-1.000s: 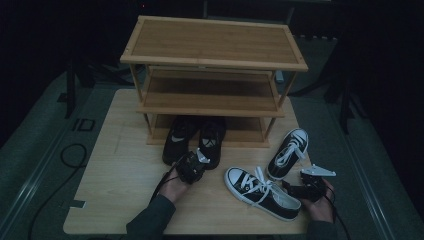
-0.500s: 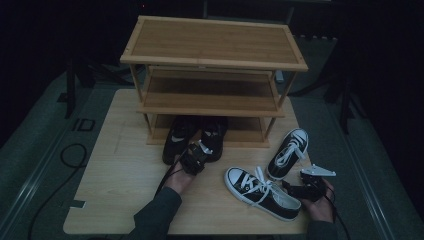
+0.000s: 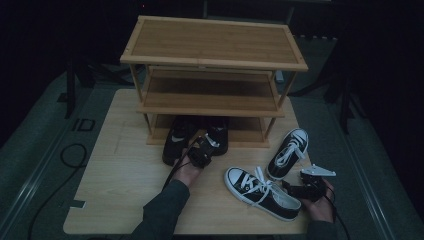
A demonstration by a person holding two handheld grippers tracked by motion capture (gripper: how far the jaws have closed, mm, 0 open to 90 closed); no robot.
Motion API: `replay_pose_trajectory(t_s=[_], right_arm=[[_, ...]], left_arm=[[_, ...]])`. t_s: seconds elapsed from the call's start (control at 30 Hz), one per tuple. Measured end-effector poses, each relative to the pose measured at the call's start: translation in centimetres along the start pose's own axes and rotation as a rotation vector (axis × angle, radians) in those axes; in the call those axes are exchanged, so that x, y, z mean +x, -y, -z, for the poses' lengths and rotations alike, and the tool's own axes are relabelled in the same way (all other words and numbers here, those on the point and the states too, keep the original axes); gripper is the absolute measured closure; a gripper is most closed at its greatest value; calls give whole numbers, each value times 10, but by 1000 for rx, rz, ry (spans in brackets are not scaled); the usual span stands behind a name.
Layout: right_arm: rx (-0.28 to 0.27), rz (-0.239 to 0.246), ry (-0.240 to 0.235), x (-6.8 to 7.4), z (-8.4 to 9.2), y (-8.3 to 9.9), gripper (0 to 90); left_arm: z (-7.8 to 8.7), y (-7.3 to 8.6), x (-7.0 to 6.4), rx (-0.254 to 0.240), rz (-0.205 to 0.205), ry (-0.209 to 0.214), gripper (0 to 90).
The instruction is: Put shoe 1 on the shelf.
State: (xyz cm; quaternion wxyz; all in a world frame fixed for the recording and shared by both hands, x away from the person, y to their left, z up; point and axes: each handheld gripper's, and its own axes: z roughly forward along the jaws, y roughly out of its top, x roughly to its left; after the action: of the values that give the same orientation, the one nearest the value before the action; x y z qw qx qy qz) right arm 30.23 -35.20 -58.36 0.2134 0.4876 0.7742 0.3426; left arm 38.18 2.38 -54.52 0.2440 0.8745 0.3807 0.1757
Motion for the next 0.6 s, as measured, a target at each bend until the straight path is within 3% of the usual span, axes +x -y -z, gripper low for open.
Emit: replay_pose_trajectory(t_s=[0.33, 0.6], right_arm=[[0, -1, 0, 0, 0, 0, 117], [0, 0, -1, 0, 0, 0, 117]], left_arm=[[-9, -13, 7, -2, 36, -19, 895], [-4, -10, 8, -13, 18, -19, 896]])
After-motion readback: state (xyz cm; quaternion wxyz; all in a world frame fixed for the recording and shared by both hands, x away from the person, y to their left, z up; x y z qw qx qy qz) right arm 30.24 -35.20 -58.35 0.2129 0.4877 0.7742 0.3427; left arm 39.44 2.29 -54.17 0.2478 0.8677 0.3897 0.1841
